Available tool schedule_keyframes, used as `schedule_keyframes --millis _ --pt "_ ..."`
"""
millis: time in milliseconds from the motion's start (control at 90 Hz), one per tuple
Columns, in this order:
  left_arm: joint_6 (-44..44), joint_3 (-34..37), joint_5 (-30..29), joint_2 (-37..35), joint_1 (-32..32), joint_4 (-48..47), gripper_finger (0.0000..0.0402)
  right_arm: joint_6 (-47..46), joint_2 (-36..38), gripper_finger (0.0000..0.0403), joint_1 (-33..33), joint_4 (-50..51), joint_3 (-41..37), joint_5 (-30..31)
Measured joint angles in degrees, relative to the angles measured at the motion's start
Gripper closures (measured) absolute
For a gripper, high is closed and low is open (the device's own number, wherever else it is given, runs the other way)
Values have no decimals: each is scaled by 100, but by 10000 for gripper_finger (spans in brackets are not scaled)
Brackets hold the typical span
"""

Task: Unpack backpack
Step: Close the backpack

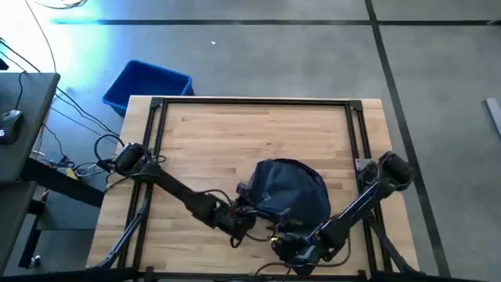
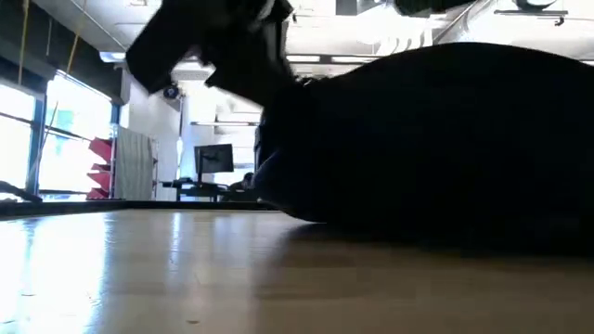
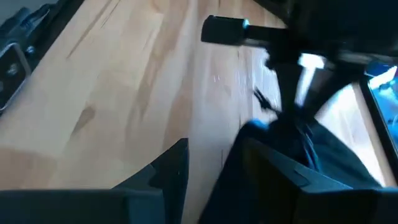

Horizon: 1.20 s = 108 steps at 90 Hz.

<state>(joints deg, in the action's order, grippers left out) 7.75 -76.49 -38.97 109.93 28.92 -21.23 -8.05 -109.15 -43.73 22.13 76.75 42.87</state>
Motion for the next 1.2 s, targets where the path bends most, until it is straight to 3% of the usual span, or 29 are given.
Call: schedule_keyframes --millis 311,667,967,1200 --pt "-143 0 -367 37 290 776 401 1291 -236 265 17 -648 0 659" --pt "-304 -4 -408 88 346 897 402 3379 -608 265 147 -1092 2 964" --pt "-304 -4 -405 94 344 894 401 4108 -682 265 10 -1448 0 1338" --pt "-306 -4 -401 94 344 907 401 4039 -666 265 124 -1470 0 1443"
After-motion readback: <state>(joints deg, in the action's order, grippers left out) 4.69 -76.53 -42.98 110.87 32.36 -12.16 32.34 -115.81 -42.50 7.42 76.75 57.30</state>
